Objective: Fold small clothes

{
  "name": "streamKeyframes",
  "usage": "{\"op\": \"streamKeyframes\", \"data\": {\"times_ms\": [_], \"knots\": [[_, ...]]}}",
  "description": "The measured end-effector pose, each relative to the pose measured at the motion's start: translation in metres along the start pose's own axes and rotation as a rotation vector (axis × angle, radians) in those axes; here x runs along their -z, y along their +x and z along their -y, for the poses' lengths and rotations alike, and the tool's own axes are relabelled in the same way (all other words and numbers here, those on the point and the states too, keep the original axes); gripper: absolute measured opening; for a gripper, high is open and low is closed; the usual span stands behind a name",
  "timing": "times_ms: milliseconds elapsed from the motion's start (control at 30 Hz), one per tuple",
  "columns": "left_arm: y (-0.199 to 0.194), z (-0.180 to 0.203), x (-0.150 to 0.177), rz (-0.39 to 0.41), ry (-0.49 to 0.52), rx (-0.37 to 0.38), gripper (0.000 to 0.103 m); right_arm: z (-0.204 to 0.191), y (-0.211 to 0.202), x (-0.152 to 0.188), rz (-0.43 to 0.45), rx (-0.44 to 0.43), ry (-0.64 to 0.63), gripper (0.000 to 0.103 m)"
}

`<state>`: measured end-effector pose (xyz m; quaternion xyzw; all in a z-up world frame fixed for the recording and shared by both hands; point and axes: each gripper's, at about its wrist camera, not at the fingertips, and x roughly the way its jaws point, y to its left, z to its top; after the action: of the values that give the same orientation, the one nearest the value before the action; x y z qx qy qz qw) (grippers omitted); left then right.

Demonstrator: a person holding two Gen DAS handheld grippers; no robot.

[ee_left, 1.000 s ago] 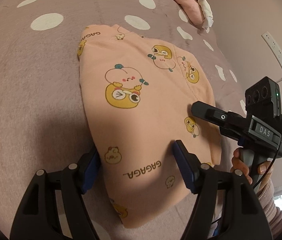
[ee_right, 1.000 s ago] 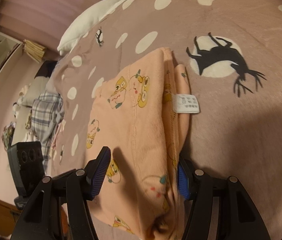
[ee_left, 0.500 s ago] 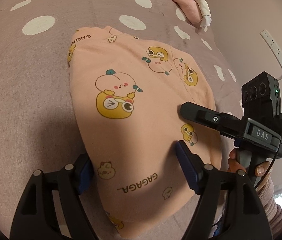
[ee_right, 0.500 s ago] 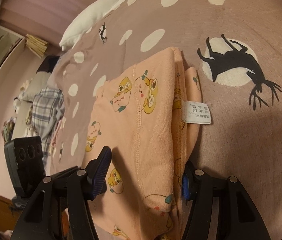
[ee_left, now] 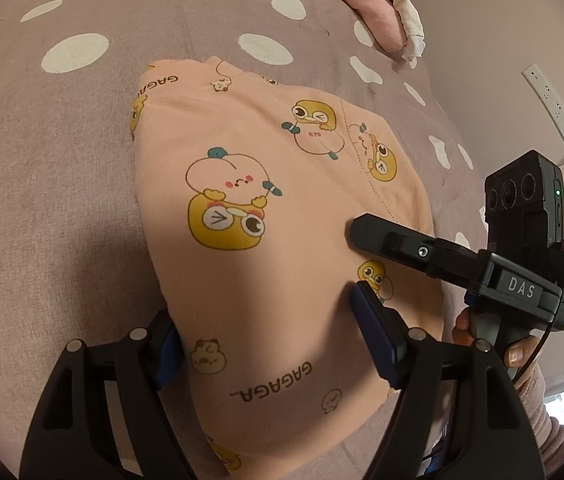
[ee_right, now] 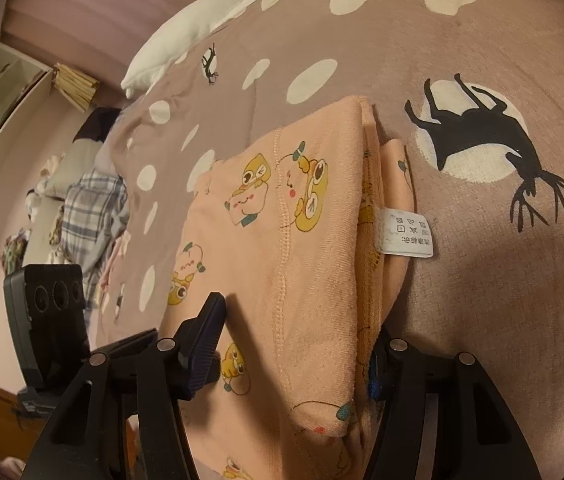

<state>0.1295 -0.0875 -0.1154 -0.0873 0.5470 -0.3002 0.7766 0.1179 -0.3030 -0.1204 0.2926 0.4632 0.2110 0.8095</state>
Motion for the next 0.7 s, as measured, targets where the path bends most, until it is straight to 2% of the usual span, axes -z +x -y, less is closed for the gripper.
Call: {"op": "streamKeyframes", "data": {"times_ms": [133,233,400,700], "knots": [[-0.002,-0.001,0.0,0.005,-0.003,-0.016,0.066,-0.004,-0.001,0.002,0.012,0.017,-0.016,0.06],[-0.004,-0.002,0.001,0.01,-0.002,-0.031,0.06,-0.008,-0.002,0.004,0.021,0.044,-0.038,0.053],[-0.007,0.004,0.004,0.029,0.03,-0.098,0.053,-0.016,-0.005,0.005,0.04,0.07,-0.066,0.034],[-0.015,0.008,0.005,0.065,0.056,-0.118,0.032,-0.047,-0.01,0.01,0.079,0.092,-0.188,0.028]]}}
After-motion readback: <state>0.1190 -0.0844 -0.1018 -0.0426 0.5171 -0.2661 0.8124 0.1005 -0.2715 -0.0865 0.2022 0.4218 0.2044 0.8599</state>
